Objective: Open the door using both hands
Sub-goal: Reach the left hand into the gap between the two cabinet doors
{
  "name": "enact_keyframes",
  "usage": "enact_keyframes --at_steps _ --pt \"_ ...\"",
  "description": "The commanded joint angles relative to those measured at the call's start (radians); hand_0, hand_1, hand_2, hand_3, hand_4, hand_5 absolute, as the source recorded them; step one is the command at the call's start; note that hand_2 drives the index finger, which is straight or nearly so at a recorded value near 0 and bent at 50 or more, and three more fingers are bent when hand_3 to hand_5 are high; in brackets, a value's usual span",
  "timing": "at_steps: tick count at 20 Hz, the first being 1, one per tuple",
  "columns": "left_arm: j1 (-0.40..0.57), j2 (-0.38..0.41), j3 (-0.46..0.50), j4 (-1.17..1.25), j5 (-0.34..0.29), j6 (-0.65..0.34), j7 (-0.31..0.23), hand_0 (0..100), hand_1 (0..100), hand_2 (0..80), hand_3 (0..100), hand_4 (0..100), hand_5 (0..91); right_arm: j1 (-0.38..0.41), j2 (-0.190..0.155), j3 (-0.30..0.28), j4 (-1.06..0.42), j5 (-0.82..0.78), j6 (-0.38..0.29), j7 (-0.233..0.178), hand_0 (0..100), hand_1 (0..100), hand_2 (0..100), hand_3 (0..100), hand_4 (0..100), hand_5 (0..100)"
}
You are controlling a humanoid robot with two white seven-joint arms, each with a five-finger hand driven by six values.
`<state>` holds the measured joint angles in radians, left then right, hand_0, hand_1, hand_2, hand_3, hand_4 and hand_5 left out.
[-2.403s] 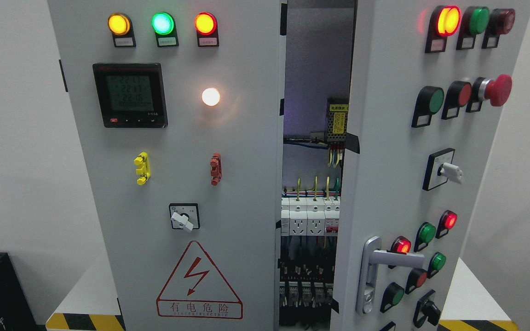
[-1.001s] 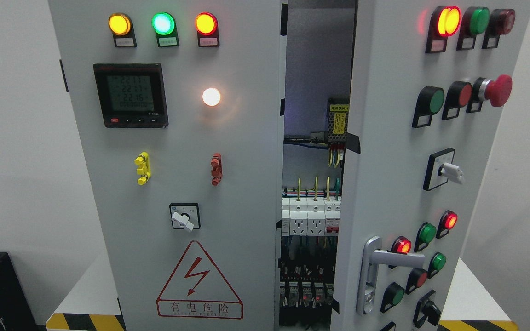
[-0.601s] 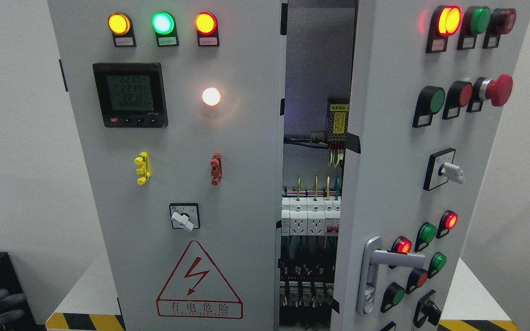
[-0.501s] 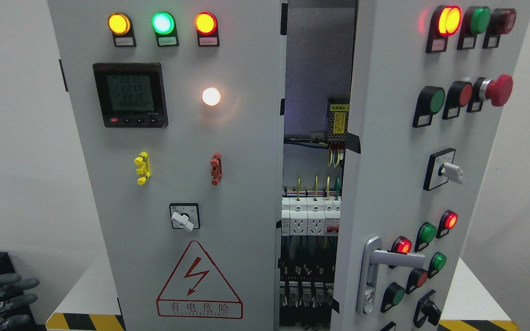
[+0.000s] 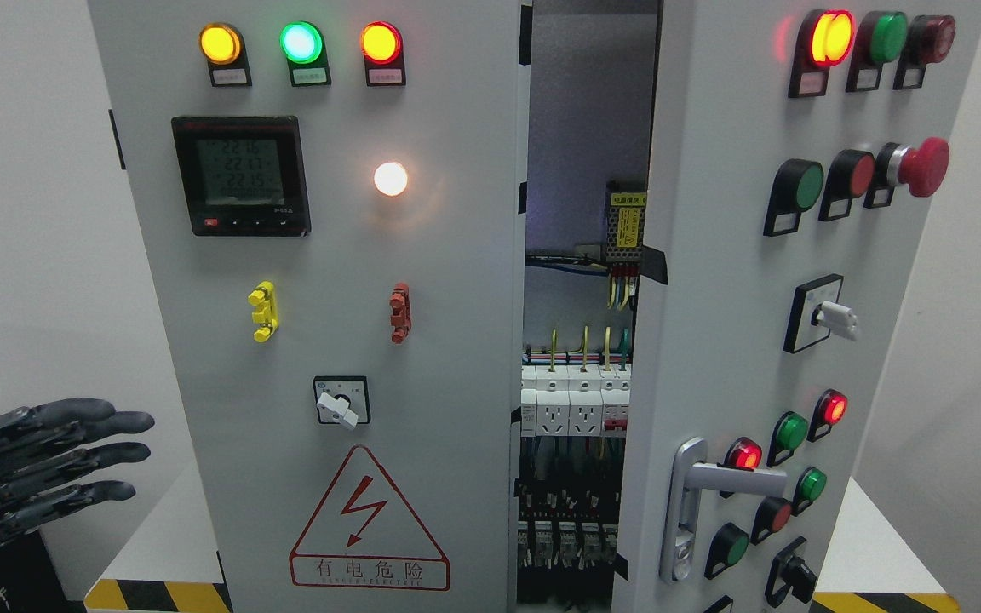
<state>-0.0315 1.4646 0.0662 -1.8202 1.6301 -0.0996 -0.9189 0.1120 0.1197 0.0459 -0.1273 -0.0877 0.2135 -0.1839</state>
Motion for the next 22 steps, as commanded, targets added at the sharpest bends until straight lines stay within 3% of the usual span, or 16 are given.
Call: enact_keyframes --at_steps 1,5,8,11,17,22 --pt "-0.440 0.002 -0.570 -0.059 0.014 0.047 0.003 84 21 0.0 0 0 0.0 0.000 0.000 0.000 0.000 0.000 0.000 0.000 0 0 0 0 0 0" --pt "-0.847 -0.124 -0.954 0.007 0.008 0.107 0.005 84 21 0.0 0 0 0.0 0.000 0.000 0.000 0.000 -0.001 0.000 0.000 0 0 0 0 0 0" --pt "-1.039 -0.258 -1.112 0.113 0.007 0.178 0.014 84 21 0.0 0 0 0.0 0.000 0.000 0.000 0.000 0.000 0.000 0.000 0 0 0 0 0 0" --pt "-1.186 -0.393 -1.230 0.202 0.007 0.218 0.081 84 21 0.0 0 0 0.0 0.000 0.000 0.000 0.000 -0.001 0.000 0.000 0 0 0 0 0 0" --pt "-1.421 -0.665 -1.376 0.298 0.017 0.232 0.101 84 21 0.0 0 0 0.0 0.000 0.000 0.000 0.000 0.000 0.000 0.000 0 0 0 0 0 0" --pt "-1.473 -0.901 -1.407 0.442 0.039 0.233 0.146 84 21 0.0 0 0 0.0 0.000 0.000 0.000 0.000 0.000 0.000 0.000 0 0 0 0 0 0"
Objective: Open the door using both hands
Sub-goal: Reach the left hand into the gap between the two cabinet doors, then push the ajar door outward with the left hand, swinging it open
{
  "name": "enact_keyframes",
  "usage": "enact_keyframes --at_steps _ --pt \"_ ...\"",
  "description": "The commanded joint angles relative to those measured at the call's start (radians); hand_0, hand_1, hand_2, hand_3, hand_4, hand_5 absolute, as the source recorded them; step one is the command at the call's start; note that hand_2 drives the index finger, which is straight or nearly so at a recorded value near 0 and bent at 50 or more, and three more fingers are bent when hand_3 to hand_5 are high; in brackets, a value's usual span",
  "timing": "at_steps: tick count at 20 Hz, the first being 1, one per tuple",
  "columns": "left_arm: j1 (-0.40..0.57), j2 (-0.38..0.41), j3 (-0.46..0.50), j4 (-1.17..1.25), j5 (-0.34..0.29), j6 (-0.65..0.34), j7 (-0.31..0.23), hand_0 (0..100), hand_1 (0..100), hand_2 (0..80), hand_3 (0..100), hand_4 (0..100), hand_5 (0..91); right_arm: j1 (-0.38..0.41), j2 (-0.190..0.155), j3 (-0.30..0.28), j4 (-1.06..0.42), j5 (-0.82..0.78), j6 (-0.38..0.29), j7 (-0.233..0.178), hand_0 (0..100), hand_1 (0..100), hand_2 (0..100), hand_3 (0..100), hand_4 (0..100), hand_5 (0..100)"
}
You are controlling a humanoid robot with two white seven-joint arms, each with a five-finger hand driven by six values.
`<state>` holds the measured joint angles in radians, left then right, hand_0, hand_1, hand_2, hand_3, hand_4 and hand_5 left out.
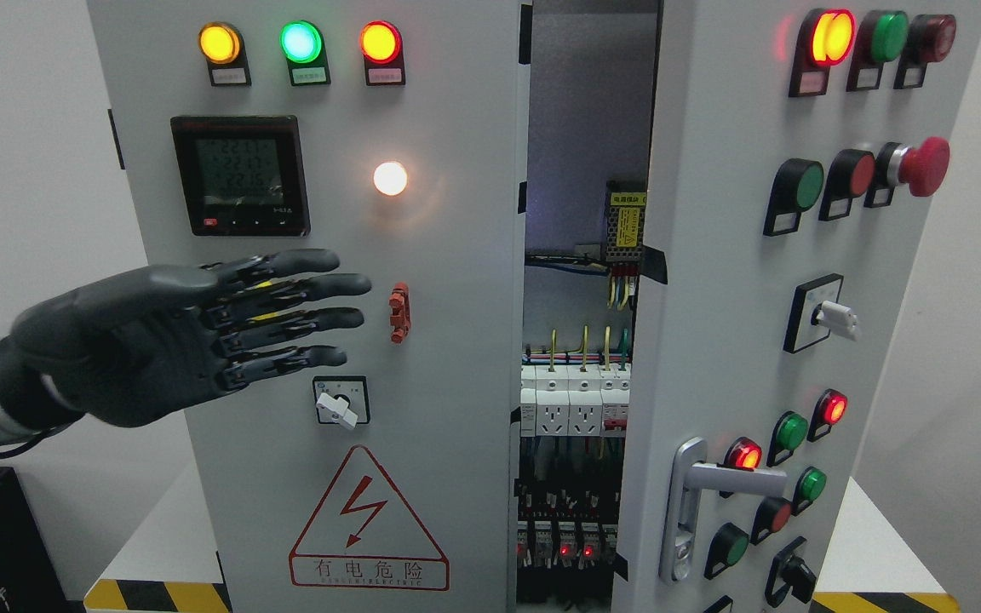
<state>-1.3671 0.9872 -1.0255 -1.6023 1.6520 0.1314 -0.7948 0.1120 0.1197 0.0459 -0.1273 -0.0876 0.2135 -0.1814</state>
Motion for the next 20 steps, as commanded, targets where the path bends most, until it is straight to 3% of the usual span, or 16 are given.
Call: enact_keyframes --at_steps 1,3,6,20 --pt "-0.139 -0.482 -0.315 0.269 0.017 0.010 0.034 84 21 0.0 0 0 0.0 0.000 0.000 0.000 0.000 0.000 0.000 -0.003 0 0 0 0 0 0" --pt "-0.141 -0.568 -0.315 0.323 0.009 0.033 0.063 84 21 0.0 0 0 0.0 0.000 0.000 0.000 0.000 0.000 0.000 -0.003 0 0 0 0 0 0" --pt "-0.148 -0.634 -0.312 0.331 0.011 0.036 0.081 84 21 0.0 0 0 0.0 0.000 0.000 0.000 0.000 0.000 0.000 -0.003 0 0 0 0 0 0" --pt "-0.162 -0.731 -0.209 0.323 0.008 0.077 0.080 84 21 0.0 0 0 0.0 0.000 0.000 0.000 0.000 -0.001 0.000 -0.003 0 0 0 0 0 0"
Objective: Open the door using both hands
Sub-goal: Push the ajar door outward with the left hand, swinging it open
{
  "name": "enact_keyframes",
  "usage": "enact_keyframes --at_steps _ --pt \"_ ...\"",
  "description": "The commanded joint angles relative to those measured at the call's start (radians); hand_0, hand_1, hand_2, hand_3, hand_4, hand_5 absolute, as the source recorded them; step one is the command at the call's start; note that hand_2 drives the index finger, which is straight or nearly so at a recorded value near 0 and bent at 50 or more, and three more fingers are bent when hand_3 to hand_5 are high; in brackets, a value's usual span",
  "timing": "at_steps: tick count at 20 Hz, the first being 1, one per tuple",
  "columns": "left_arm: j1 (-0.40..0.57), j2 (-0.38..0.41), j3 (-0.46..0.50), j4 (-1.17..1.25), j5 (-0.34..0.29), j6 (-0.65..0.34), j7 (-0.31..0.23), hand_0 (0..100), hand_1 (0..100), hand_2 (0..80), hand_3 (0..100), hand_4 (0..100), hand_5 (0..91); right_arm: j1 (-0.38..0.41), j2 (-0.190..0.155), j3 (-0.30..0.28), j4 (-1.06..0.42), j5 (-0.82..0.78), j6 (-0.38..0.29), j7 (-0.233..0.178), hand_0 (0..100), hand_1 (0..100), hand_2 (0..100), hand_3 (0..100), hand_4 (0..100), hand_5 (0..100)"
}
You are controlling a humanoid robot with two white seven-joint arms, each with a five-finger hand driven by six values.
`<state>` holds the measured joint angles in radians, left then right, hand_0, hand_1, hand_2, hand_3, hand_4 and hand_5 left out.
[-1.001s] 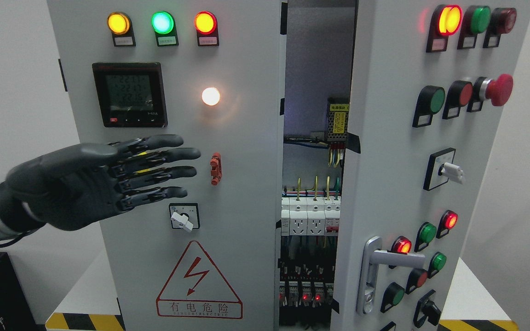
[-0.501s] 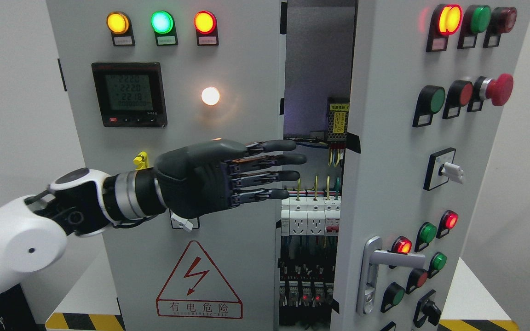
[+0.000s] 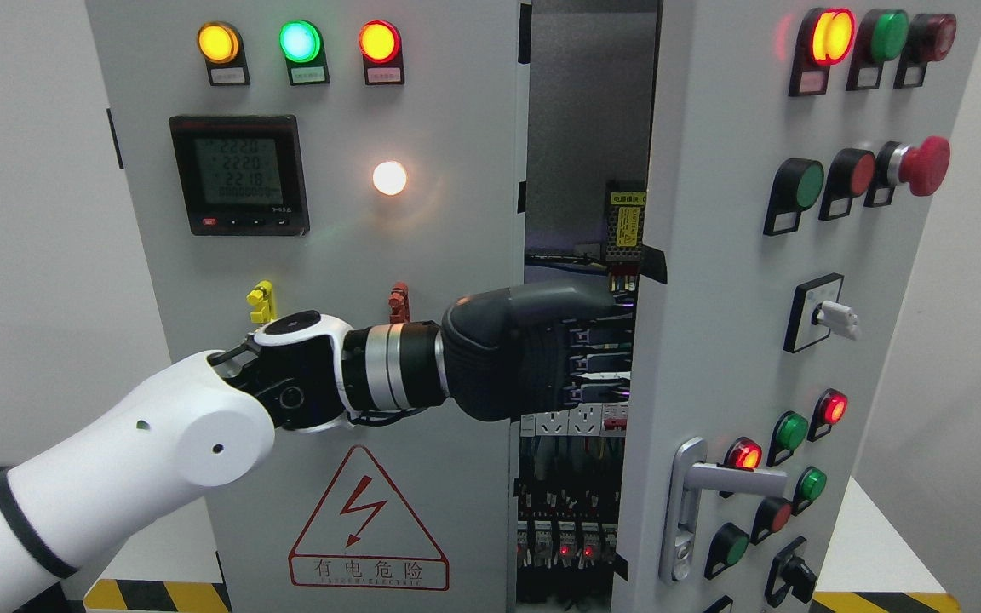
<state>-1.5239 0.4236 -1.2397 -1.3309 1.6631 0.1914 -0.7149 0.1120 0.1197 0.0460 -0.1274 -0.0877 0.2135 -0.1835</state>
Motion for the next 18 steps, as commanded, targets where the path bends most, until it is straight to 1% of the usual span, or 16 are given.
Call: enact_keyframes --at_steps 1,4,5,6,8,10,17,18 --pt "-0.007 -0.175 0.006 0.052 -0.005 0.022 0.000 84 21 0.0 0 0 0.0 0.000 0.000 0.000 0.000 0.000 0.000 -0.001 0 0 0 0 0 0" --pt "-0.009 -0.187 0.022 0.033 -0.014 0.026 0.003 84 21 0.0 0 0 0.0 0.000 0.000 0.000 0.000 0.000 0.000 -0.001 0 0 0 0 0 0" --pt "-0.007 -0.201 0.022 0.018 -0.032 0.029 0.008 84 21 0.0 0 0 0.0 0.000 0.000 0.000 0.000 0.000 0.000 -0.001 0 0 0 0 0 0" --pt "-0.007 -0.206 0.022 -0.010 -0.051 0.031 0.024 84 21 0.0 0 0 0.0 0.000 0.000 0.000 0.000 0.000 0.000 -0.001 0 0 0 0 0 0" --pt "-0.006 -0.213 0.023 -0.072 -0.081 0.031 0.086 84 21 0.0 0 0 0.0 0.000 0.000 0.000 0.000 0.000 0.000 -0.001 0 0 0 0 0 0" --pt "-0.009 -0.242 0.023 -0.097 -0.083 0.029 0.132 84 21 0.0 0 0 0.0 0.000 0.000 0.000 0.000 0.000 0.000 -0.002 0 0 0 0 0 0" --pt "-0.025 -0.367 0.054 -0.090 -0.114 0.029 0.187 84 21 0.0 0 0 0.0 0.000 0.000 0.000 0.000 0.000 0.000 -0.001 0 0 0 0 0 0" --pt "-0.025 -0.384 0.061 -0.083 -0.115 0.029 0.202 84 21 0.0 0 0 0.0 0.000 0.000 0.000 0.000 0.000 0.000 -0.001 0 0 0 0 0 0"
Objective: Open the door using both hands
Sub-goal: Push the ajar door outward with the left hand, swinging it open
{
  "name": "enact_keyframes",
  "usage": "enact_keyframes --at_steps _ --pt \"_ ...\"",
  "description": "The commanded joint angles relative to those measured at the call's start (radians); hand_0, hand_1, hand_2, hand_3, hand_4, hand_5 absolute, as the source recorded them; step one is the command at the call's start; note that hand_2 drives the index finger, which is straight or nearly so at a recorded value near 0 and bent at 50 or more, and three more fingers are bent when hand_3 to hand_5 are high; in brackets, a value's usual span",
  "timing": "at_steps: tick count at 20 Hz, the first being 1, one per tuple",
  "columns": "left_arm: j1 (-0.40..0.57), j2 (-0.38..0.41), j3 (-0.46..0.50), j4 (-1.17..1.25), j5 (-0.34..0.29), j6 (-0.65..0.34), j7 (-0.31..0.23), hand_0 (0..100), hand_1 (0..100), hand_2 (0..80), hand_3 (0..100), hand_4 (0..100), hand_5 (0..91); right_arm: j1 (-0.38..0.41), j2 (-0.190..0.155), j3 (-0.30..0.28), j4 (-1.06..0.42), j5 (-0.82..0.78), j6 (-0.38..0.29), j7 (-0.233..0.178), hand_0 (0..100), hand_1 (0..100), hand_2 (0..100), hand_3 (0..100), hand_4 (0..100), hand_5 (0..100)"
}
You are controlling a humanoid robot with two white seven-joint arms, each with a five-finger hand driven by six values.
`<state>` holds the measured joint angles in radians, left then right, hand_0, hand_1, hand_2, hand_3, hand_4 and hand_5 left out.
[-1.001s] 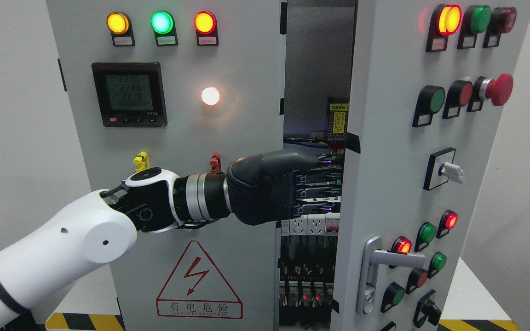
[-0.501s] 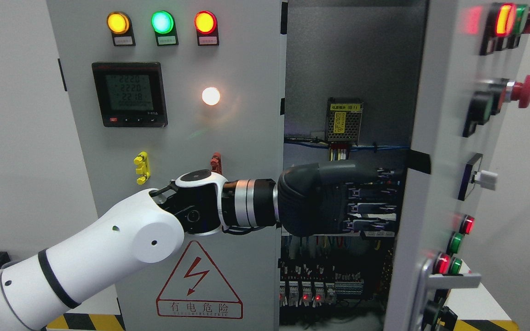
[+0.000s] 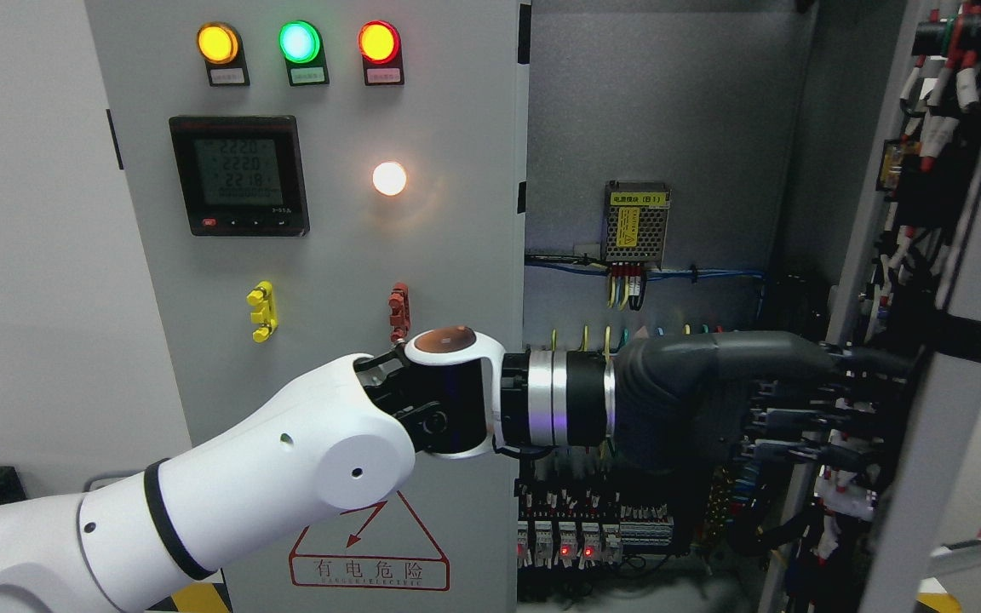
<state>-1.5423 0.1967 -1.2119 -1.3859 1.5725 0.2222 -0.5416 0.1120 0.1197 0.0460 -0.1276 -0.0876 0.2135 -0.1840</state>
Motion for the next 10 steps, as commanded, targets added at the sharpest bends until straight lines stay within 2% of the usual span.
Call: enact_keyframes --at_steps 1,6,10 --pt "-0.012 -0.177 0.037 -0.022 -0.026 -0.006 0.060 84 21 0.0 0 0 0.0 0.000 0.000 0.000 0.000 0.000 0.000 0.000 0 0 0 0 0 0" --pt "-0.079 -0.296 0.037 0.060 -0.025 -0.015 0.204 84 21 0.0 0 0 0.0 0.000 0.000 0.000 0.000 0.000 0.000 0.000 0 0 0 0 0 0" --pt "-0.108 -0.382 0.028 0.132 -0.025 -0.015 0.255 84 21 0.0 0 0 0.0 0.000 0.000 0.000 0.000 0.000 0.000 0.000 0 0 0 0 0 0"
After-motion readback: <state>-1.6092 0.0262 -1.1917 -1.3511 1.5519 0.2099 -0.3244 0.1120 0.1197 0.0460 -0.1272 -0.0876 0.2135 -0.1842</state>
